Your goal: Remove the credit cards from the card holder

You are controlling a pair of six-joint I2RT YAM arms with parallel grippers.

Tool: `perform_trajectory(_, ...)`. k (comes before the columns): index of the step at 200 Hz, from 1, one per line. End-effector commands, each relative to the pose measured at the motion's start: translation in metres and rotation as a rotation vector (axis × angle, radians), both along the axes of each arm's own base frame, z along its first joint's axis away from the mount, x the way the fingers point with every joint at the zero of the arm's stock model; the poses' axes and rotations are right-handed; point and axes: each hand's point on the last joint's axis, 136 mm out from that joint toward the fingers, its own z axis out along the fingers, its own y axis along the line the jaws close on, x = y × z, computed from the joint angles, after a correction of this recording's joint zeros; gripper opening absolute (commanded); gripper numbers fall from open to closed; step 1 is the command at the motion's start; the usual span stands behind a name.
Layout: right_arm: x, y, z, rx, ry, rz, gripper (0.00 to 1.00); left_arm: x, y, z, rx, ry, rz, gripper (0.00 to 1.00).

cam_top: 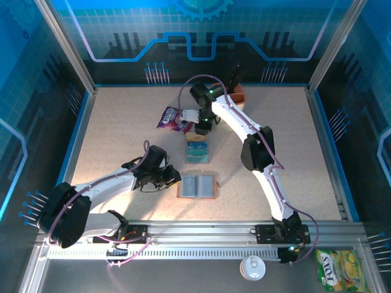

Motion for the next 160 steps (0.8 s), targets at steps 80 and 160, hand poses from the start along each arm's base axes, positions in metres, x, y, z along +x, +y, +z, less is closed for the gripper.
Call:
perform_trajectory(80,0.016,0.037,0.004,0.056,-0.135,0.005,0.21,-0.005,0.009,-0.004,0.019,0.017,0.027,0.17)
perform_trajectory(160,0.001,0.039,-0.003,0.044,-0.100,0.032,0.22,-0.006,0.010,-0.006,0.017,0.021,0.031,0.17)
